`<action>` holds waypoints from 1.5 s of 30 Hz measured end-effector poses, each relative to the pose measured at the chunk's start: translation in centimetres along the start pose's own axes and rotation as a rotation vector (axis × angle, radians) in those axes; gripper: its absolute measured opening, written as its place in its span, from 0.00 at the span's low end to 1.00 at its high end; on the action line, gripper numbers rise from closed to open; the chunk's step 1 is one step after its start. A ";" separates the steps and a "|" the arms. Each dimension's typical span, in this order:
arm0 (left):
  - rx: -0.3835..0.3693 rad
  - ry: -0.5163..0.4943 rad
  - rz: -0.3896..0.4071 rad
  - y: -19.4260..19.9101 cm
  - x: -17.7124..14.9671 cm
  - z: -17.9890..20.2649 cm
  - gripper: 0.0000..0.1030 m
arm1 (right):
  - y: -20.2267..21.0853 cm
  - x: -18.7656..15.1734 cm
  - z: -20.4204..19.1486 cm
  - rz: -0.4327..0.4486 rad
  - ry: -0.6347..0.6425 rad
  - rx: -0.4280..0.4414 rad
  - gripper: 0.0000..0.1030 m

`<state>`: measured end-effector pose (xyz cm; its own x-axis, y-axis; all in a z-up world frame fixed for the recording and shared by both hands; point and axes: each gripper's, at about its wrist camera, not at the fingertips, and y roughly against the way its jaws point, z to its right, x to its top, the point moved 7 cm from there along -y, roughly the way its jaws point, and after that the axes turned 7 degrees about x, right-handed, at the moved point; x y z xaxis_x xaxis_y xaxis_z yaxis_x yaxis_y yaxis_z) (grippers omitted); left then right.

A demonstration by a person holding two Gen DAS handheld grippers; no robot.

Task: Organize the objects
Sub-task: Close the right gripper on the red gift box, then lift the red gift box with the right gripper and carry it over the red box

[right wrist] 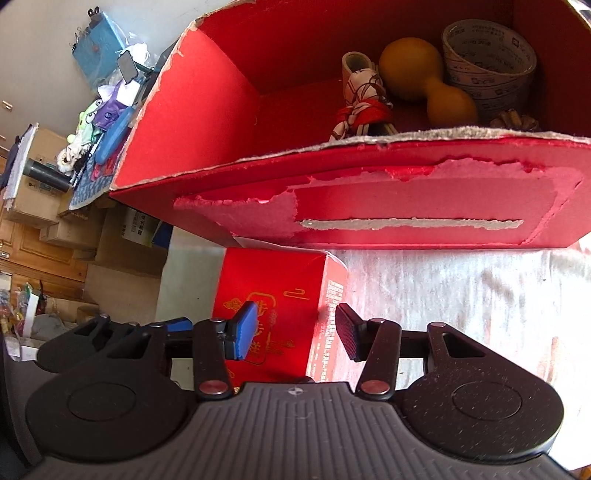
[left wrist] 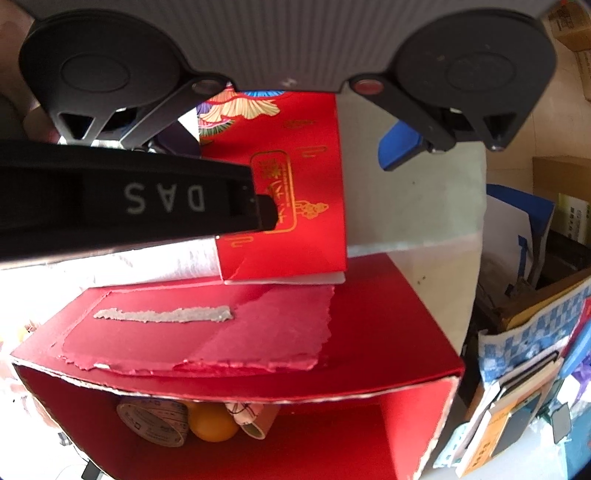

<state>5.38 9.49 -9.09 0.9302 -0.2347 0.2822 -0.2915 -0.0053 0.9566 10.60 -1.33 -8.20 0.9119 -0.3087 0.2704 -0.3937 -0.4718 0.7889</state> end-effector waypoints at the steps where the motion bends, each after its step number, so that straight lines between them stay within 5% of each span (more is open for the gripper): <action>1: -0.006 0.006 -0.003 -0.1 0.0 -0.1 1.00 | 0.0 0.0 -0.1 -0.002 0.002 0.003 0.50; 7: -0.028 0.002 0.008 0.1 -0.2 -0.3 0.98 | -0.2 0.1 -0.4 -0.018 0.045 -0.002 0.46; 11: -0.086 -0.007 -0.002 -0.2 -0.4 0.1 0.85 | -0.6 0.1 -0.1 -0.038 0.041 -0.003 0.44; 15: -0.111 0.000 -0.014 -0.6 -0.7 0.0 0.83 | -0.7 0.1 -0.1 -0.042 0.042 -0.003 0.44; 33: -0.072 -0.022 0.017 0.8 -0.8 0.9 0.78 | 0.8 -0.1 0.4 -0.016 0.040 0.025 0.37; 45: -0.068 -0.052 0.028 2.7 -0.5 6.0 0.78 | 4.5 -0.3 3.9 -0.006 0.026 0.032 0.37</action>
<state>2.78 3.80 -7.11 0.9087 -0.2838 0.3062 -0.2997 0.0673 0.9517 8.12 -6.60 -6.89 0.9169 -0.2844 0.2801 -0.3911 -0.4996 0.7729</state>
